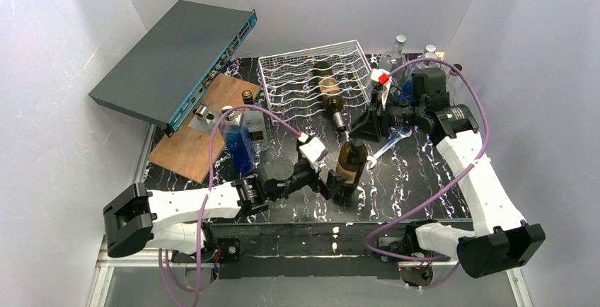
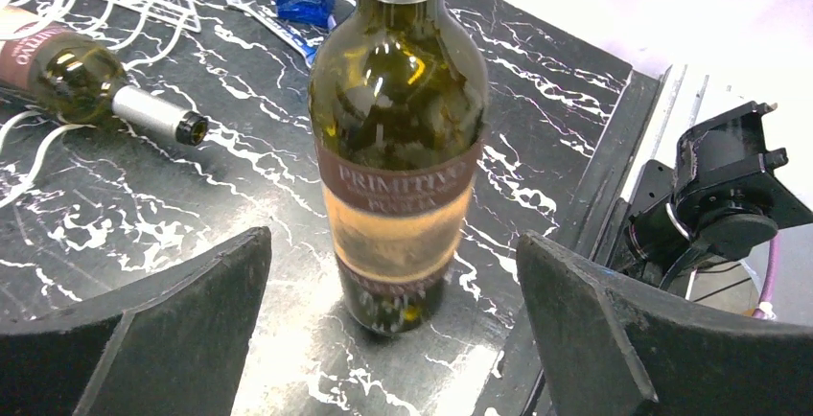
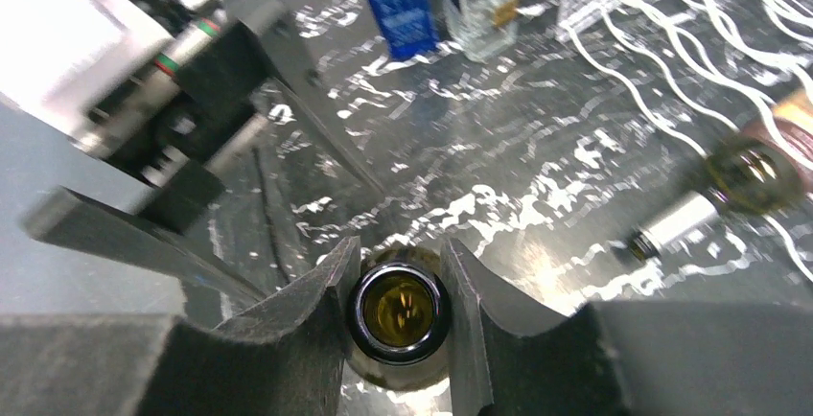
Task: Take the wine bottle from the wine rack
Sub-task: Place the wine bottle at the center of the board.
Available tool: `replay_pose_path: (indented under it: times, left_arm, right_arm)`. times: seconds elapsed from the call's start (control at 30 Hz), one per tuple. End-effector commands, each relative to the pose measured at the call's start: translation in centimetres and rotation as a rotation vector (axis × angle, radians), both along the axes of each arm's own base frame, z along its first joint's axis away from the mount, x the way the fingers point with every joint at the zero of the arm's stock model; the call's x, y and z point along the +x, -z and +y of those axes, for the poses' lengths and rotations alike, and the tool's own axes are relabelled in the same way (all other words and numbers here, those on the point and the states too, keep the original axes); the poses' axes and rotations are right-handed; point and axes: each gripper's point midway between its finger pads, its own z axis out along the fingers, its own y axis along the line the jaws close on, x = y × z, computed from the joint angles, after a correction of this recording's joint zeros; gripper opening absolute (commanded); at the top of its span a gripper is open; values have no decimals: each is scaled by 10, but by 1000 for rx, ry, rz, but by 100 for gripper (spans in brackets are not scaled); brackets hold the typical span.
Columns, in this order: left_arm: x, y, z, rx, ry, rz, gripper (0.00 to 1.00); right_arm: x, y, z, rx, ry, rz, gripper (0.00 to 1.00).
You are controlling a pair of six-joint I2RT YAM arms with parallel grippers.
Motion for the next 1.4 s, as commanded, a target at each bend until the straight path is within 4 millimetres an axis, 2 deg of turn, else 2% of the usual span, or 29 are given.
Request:
replay_pose_path:
  times: [0.0, 0.3, 0.83, 1.03, 1.37]
  left_arm:
    - [7, -30, 24, -72, -75, -54, 98]
    - [-1, -17, 39, -63, -90, 18, 98]
    - [-3, -18, 51, -73, -116, 43, 98]
    - [-4, -19, 51, -75, -116, 58, 98]
    - [-6, -19, 55, -77, -119, 69, 98]
  right_arm:
    - [18, -11, -22, -70, 130, -171, 1]
    - [52, -19, -45, -154, 314, -252, 1]
    - [133, -46, -69, -114, 647, -375, 1]
    - [160, -49, -78, -119, 739, -402, 1]
    - [192, -45, -91, -125, 862, -416, 1]
